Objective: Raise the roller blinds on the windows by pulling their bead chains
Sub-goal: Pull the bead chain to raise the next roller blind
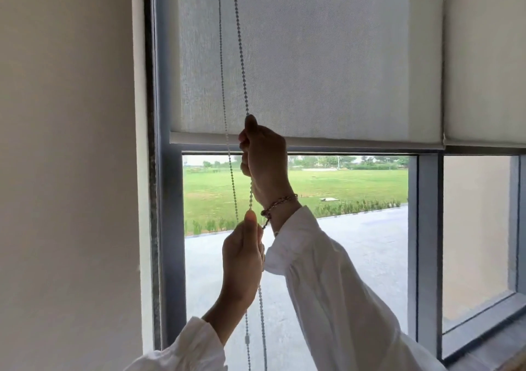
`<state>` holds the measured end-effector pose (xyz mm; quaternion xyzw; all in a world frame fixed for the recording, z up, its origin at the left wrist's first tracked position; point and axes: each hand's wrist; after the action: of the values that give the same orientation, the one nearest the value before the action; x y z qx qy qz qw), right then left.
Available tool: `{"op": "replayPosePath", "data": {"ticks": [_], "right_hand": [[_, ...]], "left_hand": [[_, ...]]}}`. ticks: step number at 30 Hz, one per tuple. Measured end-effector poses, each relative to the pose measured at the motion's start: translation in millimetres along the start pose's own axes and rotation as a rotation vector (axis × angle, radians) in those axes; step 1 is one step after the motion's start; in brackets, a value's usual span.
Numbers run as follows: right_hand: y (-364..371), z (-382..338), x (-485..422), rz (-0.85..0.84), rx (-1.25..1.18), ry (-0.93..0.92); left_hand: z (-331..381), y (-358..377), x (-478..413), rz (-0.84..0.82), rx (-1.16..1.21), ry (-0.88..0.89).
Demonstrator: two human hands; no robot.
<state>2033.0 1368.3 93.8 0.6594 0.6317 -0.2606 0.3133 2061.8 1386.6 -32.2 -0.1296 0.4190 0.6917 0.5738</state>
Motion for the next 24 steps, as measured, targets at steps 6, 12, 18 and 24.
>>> {"op": "replayPosePath", "data": {"ticks": [6, 12, 18, 24], "right_hand": [[-1, 8, -1, 0.132, 0.079, -0.179], [-4, 5, 4, 0.147, 0.048, -0.238], [1, 1, 10, 0.157, 0.022, -0.271], [1, 4, 9, 0.127, 0.025, -0.249]], "left_hand": [[-2, -18, -25, -0.075, 0.04, -0.129], [24, -21, -66, -0.007, -0.03, -0.08], [91, 13, -99, -0.154, 0.051, 0.055], [153, 44, -131, -0.271, 0.212, -0.046]]}}
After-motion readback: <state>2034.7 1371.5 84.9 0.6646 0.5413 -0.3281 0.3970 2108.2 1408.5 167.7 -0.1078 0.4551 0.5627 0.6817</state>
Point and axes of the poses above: each hand's wrist, its own x-axis away from the middle knuckle, its own y-axis out of the palm, z = x × y, and after that the axes turned 10 degrees about x, right-handed
